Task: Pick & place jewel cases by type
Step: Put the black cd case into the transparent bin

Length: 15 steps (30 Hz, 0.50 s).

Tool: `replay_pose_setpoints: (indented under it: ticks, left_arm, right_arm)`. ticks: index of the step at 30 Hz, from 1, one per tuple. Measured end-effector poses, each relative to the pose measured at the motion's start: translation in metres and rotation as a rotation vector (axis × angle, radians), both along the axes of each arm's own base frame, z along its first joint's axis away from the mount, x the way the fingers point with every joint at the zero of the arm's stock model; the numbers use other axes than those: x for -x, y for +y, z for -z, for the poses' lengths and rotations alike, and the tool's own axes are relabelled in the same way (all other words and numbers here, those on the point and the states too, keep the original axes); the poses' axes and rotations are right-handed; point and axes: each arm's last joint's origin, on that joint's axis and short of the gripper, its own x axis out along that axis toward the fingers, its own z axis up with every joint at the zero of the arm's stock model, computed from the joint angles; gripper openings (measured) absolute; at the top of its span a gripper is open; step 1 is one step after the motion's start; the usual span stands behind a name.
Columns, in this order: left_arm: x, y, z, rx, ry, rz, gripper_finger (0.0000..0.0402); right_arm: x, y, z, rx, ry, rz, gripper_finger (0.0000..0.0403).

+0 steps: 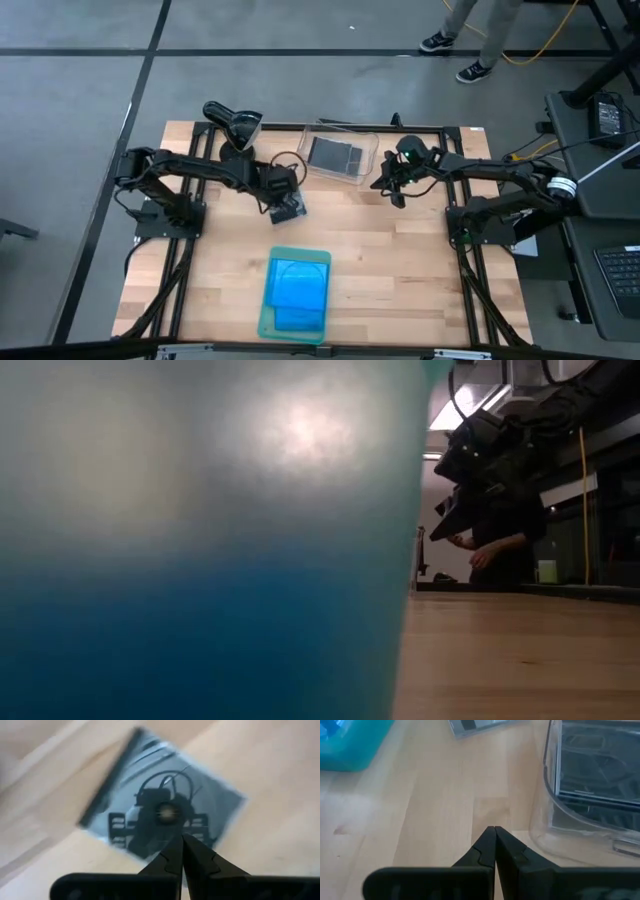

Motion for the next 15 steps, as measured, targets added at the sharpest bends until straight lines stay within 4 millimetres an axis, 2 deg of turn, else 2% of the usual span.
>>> replay_pose_setpoints:
  ticks: [7, 15]
  left_arm:
    - [0.017, 0.01, 0.006, -0.022, 0.157, -0.131, 0.0002]
    - [0.037, 0.008, 0.032, -0.028, 0.269, -0.165, 0.0001]
  right_arm:
    - [-0.012, -0.005, 0.012, -0.034, -0.051, -0.055, 0.001]
    - [-0.018, -0.004, 0.015, -0.056, -0.067, -0.052, 0.001]
